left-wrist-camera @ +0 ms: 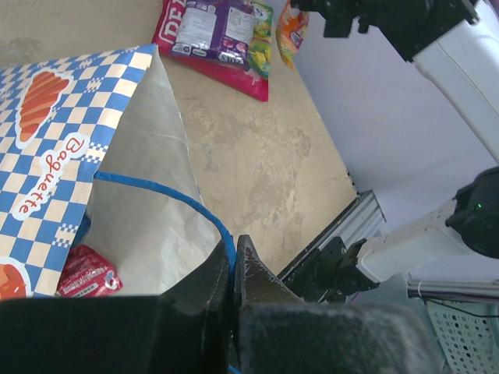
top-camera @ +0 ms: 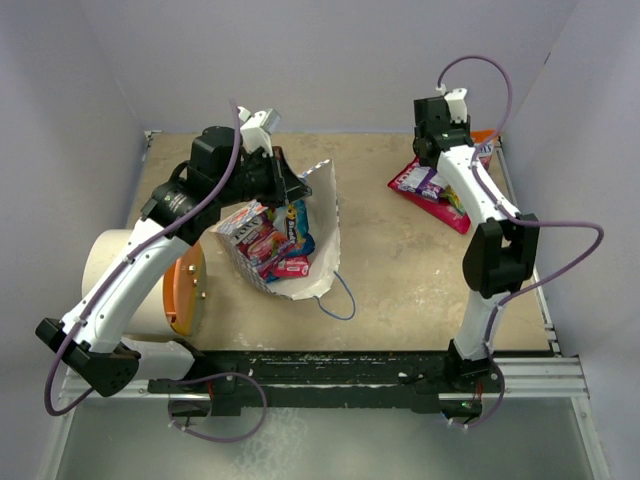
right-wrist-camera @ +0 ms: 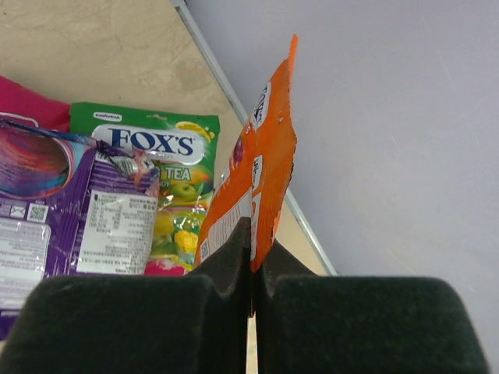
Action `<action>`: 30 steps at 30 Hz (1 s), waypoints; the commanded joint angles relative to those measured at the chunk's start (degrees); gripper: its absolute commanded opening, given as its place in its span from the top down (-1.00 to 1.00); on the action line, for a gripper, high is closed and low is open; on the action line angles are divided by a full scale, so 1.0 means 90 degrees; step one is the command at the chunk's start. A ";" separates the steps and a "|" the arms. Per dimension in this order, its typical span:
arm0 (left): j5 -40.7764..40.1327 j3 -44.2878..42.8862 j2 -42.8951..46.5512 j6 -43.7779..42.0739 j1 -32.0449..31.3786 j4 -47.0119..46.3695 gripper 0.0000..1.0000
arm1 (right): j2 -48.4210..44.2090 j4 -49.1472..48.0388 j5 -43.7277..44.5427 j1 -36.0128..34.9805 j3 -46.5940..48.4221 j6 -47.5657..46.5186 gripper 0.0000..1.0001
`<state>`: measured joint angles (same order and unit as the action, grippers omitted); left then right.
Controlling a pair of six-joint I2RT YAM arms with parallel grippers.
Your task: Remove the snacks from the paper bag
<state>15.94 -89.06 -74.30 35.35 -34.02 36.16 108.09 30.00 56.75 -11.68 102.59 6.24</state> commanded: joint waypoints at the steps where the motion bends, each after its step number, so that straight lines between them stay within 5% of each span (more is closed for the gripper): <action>1: 0.0146 -0.0405 0.0198 -0.0384 -0.0008 0.0156 1.00 | 0.0526 -0.0621 0.0661 0.0055 0.0525 -0.0630 1.00; 16: -0.0043 -0.0723 0.0131 -0.0719 0.0006 0.0699 1.00 | 0.1779 -0.0969 -0.0363 0.0058 0.0690 -0.0520 0.98; 22: -0.0008 -0.0658 0.0130 -0.0586 0.0001 0.0644 1.00 | 0.1783 -0.1302 -0.1146 0.0058 0.0395 -0.0489 0.74; 30: 0.0134 -0.0627 0.0193 -0.0474 0.0001 0.0613 1.00 | 0.1538 -0.0455 -0.1008 0.0068 0.0784 -0.0105 0.22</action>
<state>15.03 -92.86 -74.24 30.41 -34.02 43.97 126.26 22.28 48.03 -11.22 106.41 2.39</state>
